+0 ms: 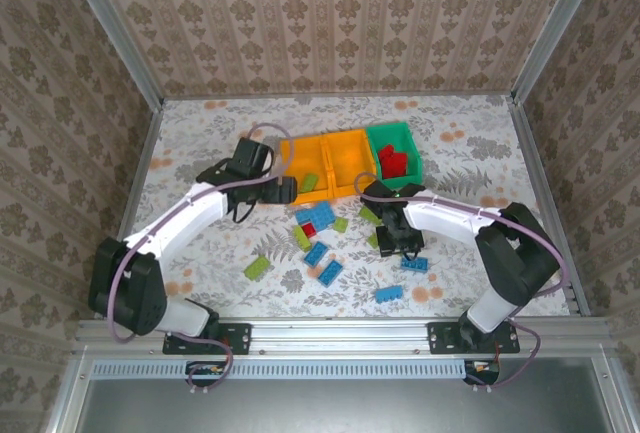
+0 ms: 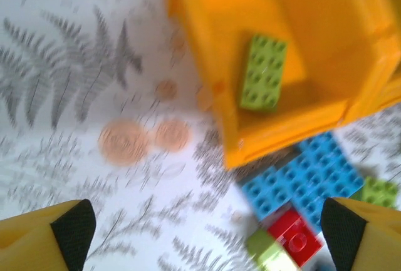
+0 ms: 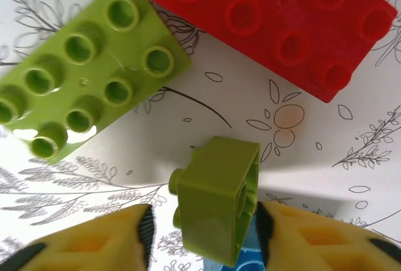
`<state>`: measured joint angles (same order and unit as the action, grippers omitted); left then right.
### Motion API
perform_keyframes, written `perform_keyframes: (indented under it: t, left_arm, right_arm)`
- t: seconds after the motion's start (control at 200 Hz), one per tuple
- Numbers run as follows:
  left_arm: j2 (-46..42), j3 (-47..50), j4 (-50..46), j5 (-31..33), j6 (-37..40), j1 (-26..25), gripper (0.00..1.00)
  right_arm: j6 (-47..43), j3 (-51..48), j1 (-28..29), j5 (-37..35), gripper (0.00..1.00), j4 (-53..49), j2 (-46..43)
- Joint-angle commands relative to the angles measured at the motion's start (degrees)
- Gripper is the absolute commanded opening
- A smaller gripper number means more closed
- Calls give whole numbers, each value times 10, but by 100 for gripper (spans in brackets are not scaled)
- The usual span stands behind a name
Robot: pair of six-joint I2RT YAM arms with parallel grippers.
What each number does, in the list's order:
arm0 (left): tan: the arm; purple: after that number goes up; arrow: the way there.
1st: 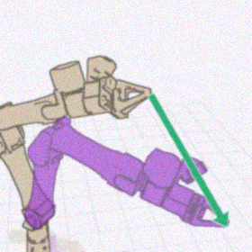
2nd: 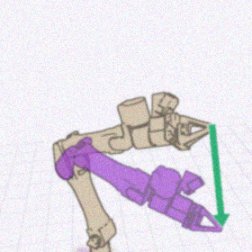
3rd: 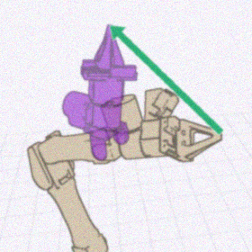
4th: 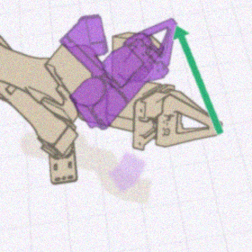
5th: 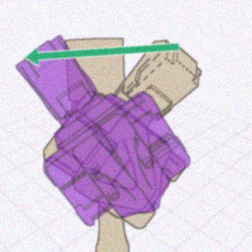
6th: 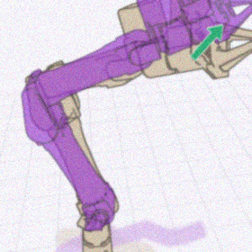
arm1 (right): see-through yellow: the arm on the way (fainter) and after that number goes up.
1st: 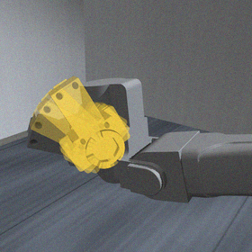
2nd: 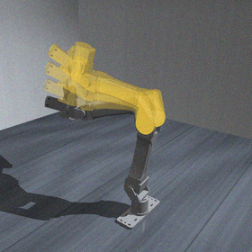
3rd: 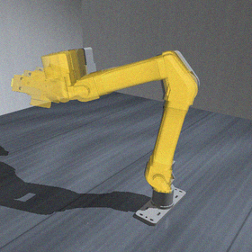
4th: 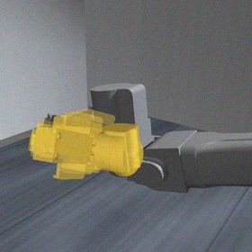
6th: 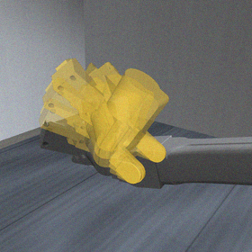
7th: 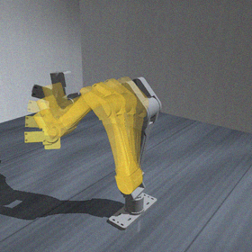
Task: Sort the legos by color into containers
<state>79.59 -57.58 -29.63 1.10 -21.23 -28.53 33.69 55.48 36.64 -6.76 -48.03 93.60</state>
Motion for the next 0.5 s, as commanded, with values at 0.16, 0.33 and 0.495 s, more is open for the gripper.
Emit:
perform_keyframes:
  t: [0.16,0.33,0.495]
  left_arm:
    - [-105,90,-64,55,-81,-6,100]
    - [-141,124,-100,66,-108,-12,100]
    - [-162,165,-119,58,-159,-25,100]
  right_arm:
    - [-3,37,15,-36,21,-28,-9]
    - [1,84,15,14,20,30,-81]
    - [31,146,-6,149,21,168,-51]
